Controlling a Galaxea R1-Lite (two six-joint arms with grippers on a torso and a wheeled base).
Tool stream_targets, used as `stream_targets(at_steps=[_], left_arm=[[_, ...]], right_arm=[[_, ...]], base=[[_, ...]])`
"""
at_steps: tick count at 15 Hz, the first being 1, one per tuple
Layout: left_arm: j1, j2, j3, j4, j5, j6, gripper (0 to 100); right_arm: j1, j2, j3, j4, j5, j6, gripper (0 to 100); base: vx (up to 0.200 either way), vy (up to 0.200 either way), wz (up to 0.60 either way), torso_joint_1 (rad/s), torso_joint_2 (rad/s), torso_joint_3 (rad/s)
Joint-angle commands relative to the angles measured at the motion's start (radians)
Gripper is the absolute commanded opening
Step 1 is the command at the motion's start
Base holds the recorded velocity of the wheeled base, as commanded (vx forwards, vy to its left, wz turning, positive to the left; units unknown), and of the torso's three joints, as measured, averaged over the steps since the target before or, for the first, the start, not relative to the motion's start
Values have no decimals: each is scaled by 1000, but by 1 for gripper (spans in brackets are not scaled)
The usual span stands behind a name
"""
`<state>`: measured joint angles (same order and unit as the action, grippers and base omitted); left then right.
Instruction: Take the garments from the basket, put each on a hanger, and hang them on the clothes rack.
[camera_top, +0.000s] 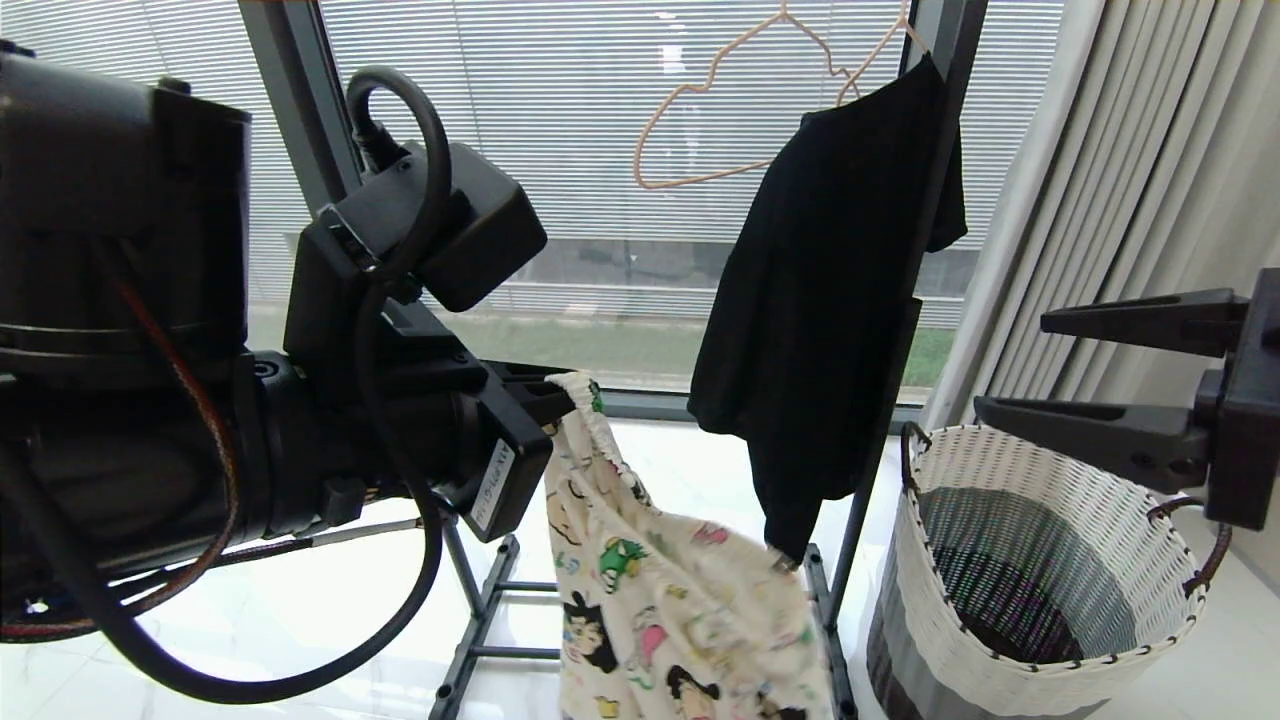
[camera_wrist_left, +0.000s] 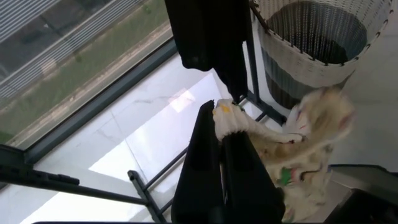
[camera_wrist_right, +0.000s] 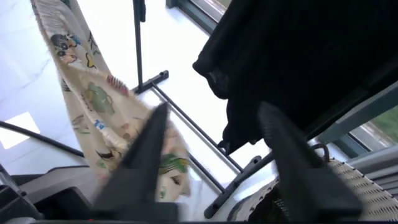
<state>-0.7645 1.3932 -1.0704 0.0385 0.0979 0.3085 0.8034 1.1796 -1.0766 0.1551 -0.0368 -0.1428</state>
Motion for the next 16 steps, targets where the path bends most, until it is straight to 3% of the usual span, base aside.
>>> stream_targets(at_steps=[1, 3, 7, 9, 12, 16], left_arm=[[2, 4, 0, 0, 3, 0, 0], [10, 3, 0, 0, 11, 1, 0], [132, -43, 21, 81, 118, 11, 0], [205, -94, 26, 169, 118, 9, 0], [244, -164, 90, 167, 143, -6, 0], [244, -243, 149, 167, 168, -9, 0]], right_arm=[[0, -31, 17, 21, 0, -1, 100], [-16, -44, 23, 77, -21, 0, 100], [-98, -51, 87, 110, -176, -3, 100], [-158, -74, 121, 110, -184, -12, 100], [-270, -115, 150, 109, -183, -72, 100], [-294, -146, 173, 110, -183, -78, 100]], base=[[0, 0, 0, 0, 0, 0], [0, 0, 0, 0, 0, 0], [0, 0, 0, 0, 0, 0], [0, 0, 0, 0, 0, 0], [0, 0, 0, 0, 0, 0], [0, 0, 0, 0, 0, 0]])
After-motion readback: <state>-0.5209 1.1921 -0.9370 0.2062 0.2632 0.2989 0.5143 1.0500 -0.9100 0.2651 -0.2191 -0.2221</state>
